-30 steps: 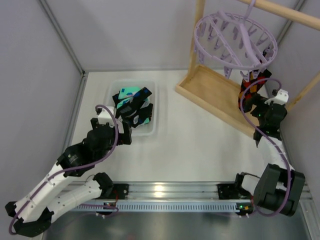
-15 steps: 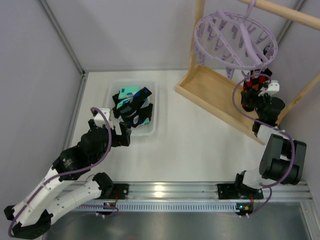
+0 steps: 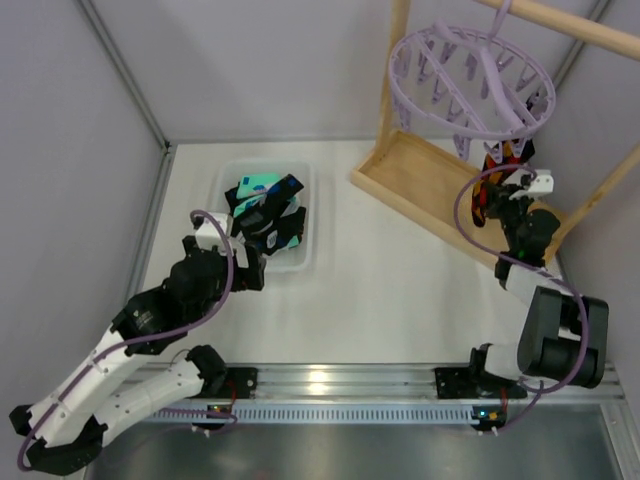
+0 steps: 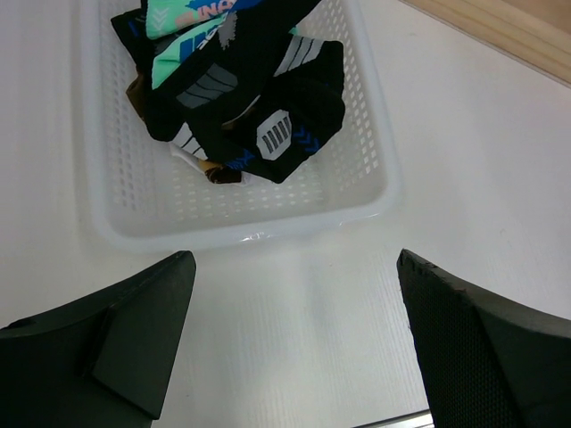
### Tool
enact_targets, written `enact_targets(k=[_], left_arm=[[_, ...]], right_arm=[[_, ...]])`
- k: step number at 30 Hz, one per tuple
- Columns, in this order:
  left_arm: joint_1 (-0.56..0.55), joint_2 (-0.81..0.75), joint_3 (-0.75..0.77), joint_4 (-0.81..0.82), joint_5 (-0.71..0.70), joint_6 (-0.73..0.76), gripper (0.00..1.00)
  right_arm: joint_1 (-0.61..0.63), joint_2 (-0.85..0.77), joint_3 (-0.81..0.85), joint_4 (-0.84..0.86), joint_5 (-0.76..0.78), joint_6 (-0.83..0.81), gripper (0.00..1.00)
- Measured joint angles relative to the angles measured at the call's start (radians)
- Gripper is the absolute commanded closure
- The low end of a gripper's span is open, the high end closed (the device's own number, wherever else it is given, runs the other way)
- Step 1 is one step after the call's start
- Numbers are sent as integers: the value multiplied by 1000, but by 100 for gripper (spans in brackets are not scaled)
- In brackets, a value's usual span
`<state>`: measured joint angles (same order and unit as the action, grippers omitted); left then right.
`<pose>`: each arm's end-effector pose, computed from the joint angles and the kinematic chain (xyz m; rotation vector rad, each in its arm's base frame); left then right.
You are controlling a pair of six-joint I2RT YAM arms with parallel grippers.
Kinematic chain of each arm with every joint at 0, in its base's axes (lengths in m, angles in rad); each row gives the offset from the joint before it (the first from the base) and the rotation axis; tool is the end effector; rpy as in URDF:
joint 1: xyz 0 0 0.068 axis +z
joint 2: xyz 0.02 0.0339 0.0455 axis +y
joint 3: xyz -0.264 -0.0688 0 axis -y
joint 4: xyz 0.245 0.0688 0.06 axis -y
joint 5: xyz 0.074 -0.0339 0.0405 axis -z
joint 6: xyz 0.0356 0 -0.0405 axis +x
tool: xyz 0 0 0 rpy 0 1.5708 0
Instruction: Remove the socks clipped to the hanger
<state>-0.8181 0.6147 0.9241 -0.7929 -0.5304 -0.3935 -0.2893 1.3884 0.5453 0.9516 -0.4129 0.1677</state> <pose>0.0898 -0.0695 0.3488 0.0987 1.9887 -0.2375 0.2781 -0.0679 0.2416 -0.0013 1.4747 0.2029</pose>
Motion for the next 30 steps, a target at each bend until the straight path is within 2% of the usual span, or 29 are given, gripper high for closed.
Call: enact_targets(k=[4,7,11,15,18,24,30], left_arm=[[0,36,34,-3,35,-16,2],[0,73,114,-1,75,-41,2],[0,142,242,3,99,-60,2],[0,297,434,11,140,-66,2],[-28,436,594,13,136,-55,2],[-167,754,924,25,71,19,2],[-185,1018,1276,23,71,135,2]], right_arm=[[146,-135,-80,-26,142,-25,100],[305,-257,-128,-45,264,-63,100],[515,-386,-161,-105,455,-99,100],[715,-434,-159,-165,652,-128,100],[846,-422,-143,-209,803,-154,100],[1081,-289,-29,-241,1073,-248,100],[1212,-165,88,-237,1240,-326,100]])
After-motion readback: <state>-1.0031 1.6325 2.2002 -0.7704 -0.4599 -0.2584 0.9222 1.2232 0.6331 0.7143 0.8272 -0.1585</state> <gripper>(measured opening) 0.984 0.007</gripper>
